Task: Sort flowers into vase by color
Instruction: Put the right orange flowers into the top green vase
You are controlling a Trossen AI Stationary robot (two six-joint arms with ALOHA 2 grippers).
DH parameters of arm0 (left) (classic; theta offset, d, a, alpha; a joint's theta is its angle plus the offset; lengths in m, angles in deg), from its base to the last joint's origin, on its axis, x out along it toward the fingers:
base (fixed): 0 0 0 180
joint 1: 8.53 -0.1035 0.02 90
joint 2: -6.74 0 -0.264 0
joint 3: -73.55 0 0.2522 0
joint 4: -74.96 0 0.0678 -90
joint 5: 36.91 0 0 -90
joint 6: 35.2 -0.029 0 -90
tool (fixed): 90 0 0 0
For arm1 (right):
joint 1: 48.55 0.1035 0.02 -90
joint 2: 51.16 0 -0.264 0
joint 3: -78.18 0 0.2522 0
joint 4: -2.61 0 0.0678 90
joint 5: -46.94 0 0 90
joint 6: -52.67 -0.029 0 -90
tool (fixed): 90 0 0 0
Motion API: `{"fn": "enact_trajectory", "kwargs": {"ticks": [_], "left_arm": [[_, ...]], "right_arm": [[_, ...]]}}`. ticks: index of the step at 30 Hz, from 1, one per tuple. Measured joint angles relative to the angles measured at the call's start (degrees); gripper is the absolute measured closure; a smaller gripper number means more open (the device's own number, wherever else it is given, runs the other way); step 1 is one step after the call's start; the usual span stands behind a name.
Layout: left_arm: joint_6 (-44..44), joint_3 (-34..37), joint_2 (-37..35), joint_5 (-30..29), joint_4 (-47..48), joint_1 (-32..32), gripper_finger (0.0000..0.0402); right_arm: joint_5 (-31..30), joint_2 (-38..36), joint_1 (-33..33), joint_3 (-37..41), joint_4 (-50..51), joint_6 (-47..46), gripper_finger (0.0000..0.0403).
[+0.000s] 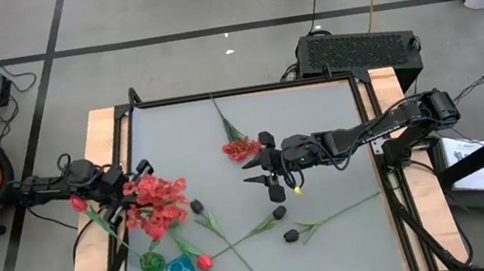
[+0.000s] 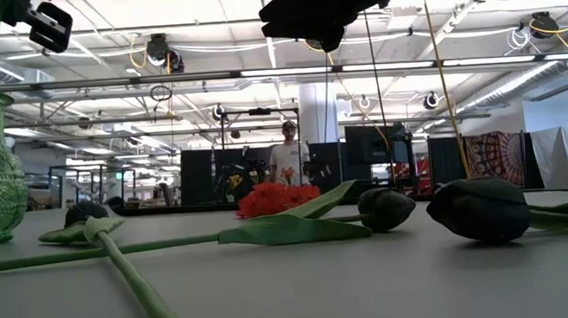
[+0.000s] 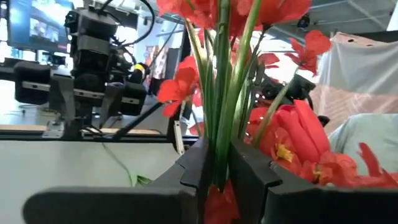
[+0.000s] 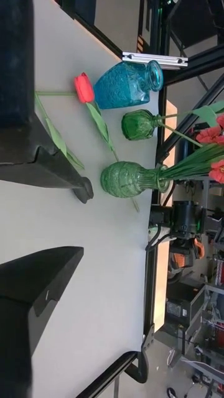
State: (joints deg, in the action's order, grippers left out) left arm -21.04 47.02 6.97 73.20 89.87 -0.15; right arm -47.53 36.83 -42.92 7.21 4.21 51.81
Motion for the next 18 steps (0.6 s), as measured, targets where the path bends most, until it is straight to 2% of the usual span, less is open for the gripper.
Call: {"fn": "enact_trajectory", "kwargs": {"ticks": [4,13,18], "left_arm": [[0.0,0.0,0.0,-1.8,0.1,0.0,0.0314],[-1.1,0.0,0.0,-5.4,0.8,0.0,0.0221],[-2.1,-0.1,0.0,-5.4,0.5,0.0,0.0199]], "right_arm": [[0.0,0.0,0.0,0.0,0.0,0.0,0.0248],[0.0,0.0,0.0,0.0,0.0,0.0,0.0248],[0.0,0.0,0.0,0.0,0.0,0.0,0.0248]]}}
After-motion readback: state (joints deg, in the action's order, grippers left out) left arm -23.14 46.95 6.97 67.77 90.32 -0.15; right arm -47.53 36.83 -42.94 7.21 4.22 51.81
